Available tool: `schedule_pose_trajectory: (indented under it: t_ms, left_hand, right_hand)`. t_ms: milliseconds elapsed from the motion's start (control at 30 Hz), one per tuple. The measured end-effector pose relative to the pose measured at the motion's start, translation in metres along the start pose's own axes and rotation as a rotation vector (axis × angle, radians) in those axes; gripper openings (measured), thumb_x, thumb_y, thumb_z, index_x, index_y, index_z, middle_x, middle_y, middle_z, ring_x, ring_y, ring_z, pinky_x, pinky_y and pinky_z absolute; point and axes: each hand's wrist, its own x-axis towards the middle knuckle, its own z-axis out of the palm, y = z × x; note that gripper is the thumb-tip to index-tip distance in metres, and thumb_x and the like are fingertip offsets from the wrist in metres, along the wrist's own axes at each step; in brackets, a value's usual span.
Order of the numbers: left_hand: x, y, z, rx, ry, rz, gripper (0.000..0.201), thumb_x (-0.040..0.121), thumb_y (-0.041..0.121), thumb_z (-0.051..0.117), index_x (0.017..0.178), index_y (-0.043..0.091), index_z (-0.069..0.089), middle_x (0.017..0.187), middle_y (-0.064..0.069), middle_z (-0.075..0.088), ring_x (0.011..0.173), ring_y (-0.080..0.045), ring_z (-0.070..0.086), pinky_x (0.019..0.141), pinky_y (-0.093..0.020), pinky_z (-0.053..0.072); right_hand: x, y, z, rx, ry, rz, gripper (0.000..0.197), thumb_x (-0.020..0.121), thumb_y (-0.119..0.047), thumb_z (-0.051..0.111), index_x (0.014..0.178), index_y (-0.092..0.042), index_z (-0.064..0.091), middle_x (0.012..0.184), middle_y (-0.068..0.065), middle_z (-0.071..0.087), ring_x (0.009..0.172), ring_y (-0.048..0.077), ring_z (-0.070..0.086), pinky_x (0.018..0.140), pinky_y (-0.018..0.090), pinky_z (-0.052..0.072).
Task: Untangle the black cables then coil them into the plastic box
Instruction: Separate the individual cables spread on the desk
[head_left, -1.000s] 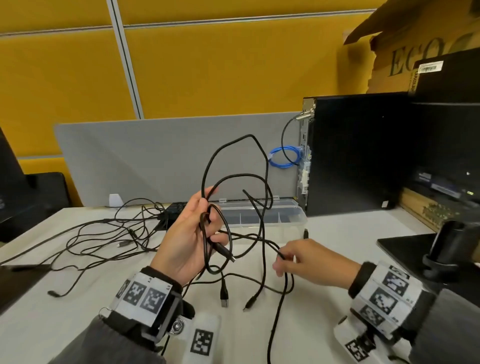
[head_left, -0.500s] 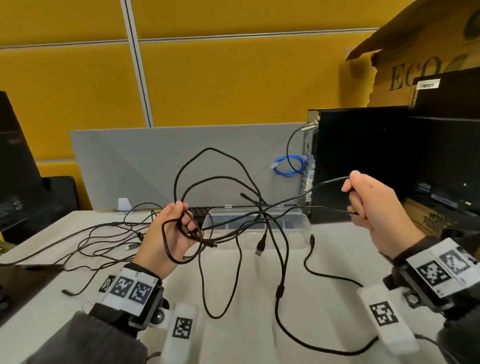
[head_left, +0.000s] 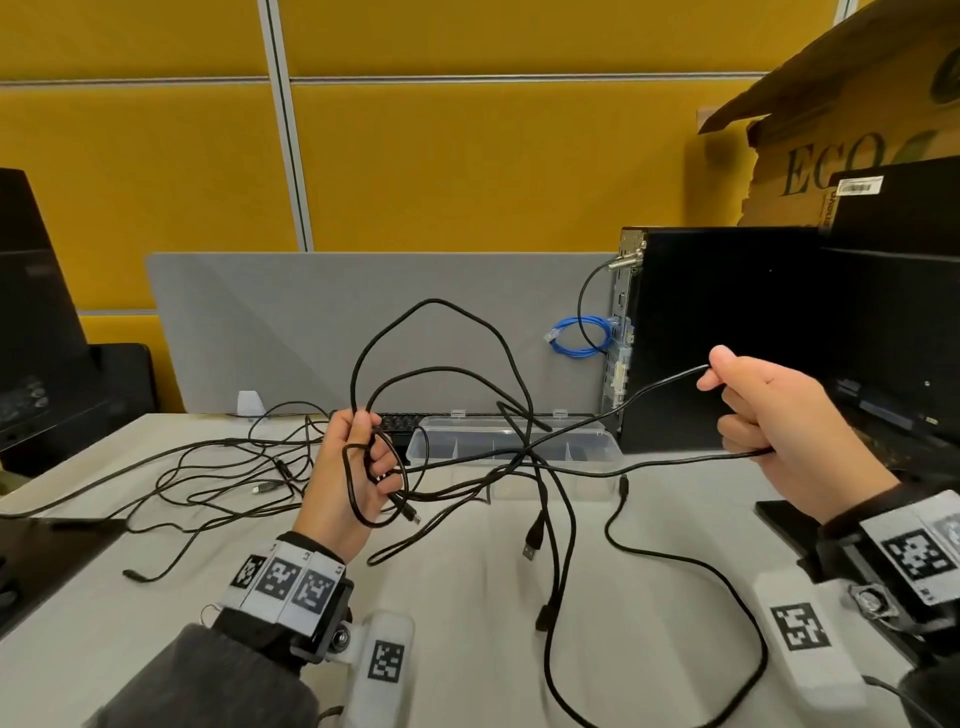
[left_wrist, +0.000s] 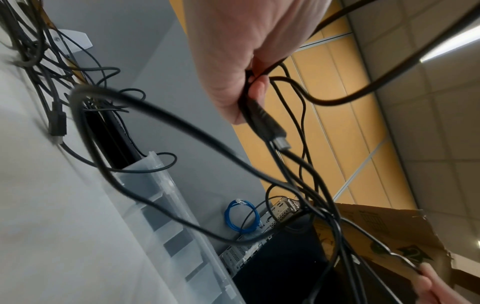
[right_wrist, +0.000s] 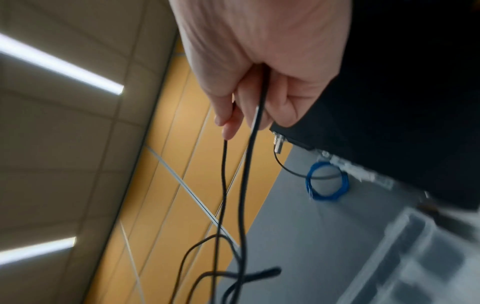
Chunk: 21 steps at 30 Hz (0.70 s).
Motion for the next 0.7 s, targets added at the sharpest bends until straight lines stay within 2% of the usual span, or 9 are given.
schedule_pose_trajectory:
  t_ms: [133,233,300,333,433,533,600,633,700]
  left_hand:
    - [0.004,-0.006,-0.010,0.011,0.025,0.024,0.025,0.101,0.022,0.030,0.081,0.018,0.044,0.051,0.007,0.035,0.037,-0.002,0.031,0.031,-0.013,0.024]
    - [0.007,-0.008,-0.015,-0.006,0.021,0.051,0.024,0.101,0.022,0.030,0.082,0.018,0.044,0.049,0.008,0.037,0.036,-0.001,0.032,0.031,-0.012,0.024]
    - [0.008,-0.011,-0.017,-0.013,0.024,0.058,0.024,0.101,0.022,0.030,0.082,0.018,0.044,0.049,0.008,0.038,0.037,-0.001,0.032,0.031,-0.012,0.024]
    - [0.008,-0.012,-0.019,-0.008,0.039,0.067,0.025,0.101,0.021,0.029,0.082,0.018,0.044,0.049,0.008,0.037,0.037,-0.001,0.032,0.031,-0.012,0.024]
    - [0.010,-0.012,-0.030,0.037,0.113,0.100,0.025,0.102,0.022,0.029,0.082,0.020,0.044,0.053,0.007,0.035,0.038,-0.001,0.031,0.032,-0.012,0.023]
    - [0.012,-0.011,-0.037,0.071,0.141,0.133,0.024,0.101,0.023,0.030,0.082,0.022,0.045,0.056,0.006,0.034,0.039,-0.001,0.031,0.033,-0.013,0.023]
    - [0.012,-0.010,-0.040,0.103,0.167,0.155,0.023,0.101,0.025,0.030,0.084,0.022,0.045,0.054,0.007,0.035,0.039,0.000,0.030,0.033,-0.013,0.022]
    - [0.012,-0.009,-0.042,0.112,0.180,0.165,0.023,0.101,0.026,0.030,0.084,0.023,0.045,0.055,0.007,0.035,0.039,-0.001,0.030,0.033,-0.014,0.022]
    - [0.013,-0.008,-0.047,0.108,0.205,0.172,0.024,0.101,0.027,0.030,0.084,0.024,0.045,0.059,0.004,0.033,0.040,-0.001,0.030,0.034,-0.014,0.022]
  right_hand:
    - [0.004,-0.007,-0.008,-0.371,0.040,-0.223,0.031,0.081,-0.040,0.057,0.070,-0.012,0.066,0.043,-0.007,0.047,0.039,0.007,0.040,0.047,0.014,0.039]
    - [0.004,-0.007,-0.016,-0.093,-0.189,-0.021,0.040,0.069,-0.058,0.065,0.059,-0.020,0.057,0.046,-0.005,0.030,0.039,0.007,0.030,0.046,0.020,0.041]
    - [0.004,-0.006,-0.017,0.004,-0.297,0.056,0.044,0.066,-0.064,0.066,0.061,-0.021,0.057,0.051,-0.003,0.029,0.040,0.008,0.026,0.039,0.017,0.032]
    - [0.005,-0.005,-0.017,-0.085,-0.288,0.022,0.045,0.067,-0.062,0.066,0.066,-0.018,0.060,0.050,-0.001,0.033,0.040,0.010,0.029,0.039,0.018,0.030]
    - [0.011,0.000,-0.019,-0.740,-0.120,-0.242,0.030,0.066,-0.046,0.066,0.068,-0.016,0.063,0.059,0.003,0.057,0.055,0.016,0.052,0.055,0.025,0.044]
    - [0.016,0.014,-0.026,-1.107,-0.042,-0.221,0.023,0.070,-0.034,0.076,0.066,-0.026,0.055,0.064,-0.001,0.058,0.061,0.017,0.055,0.056,0.032,0.047]
    - [0.021,0.030,-0.027,-0.967,0.023,-0.277,0.013,0.077,-0.031,0.069,0.074,-0.026,0.057,0.064,0.000,0.058,0.058,0.018,0.054,0.055,0.034,0.048]
    - [0.021,0.029,-0.024,-0.699,0.048,-0.210,0.018,0.079,-0.037,0.062,0.083,-0.019,0.061,0.061,-0.001,0.057,0.052,0.018,0.052,0.052,0.033,0.048]
    - [0.019,0.026,-0.012,-0.190,0.004,0.114,0.039,0.086,-0.045,0.050,0.099,-0.009,0.059,0.052,0.000,0.043,0.039,0.014,0.038,0.042,0.028,0.041]
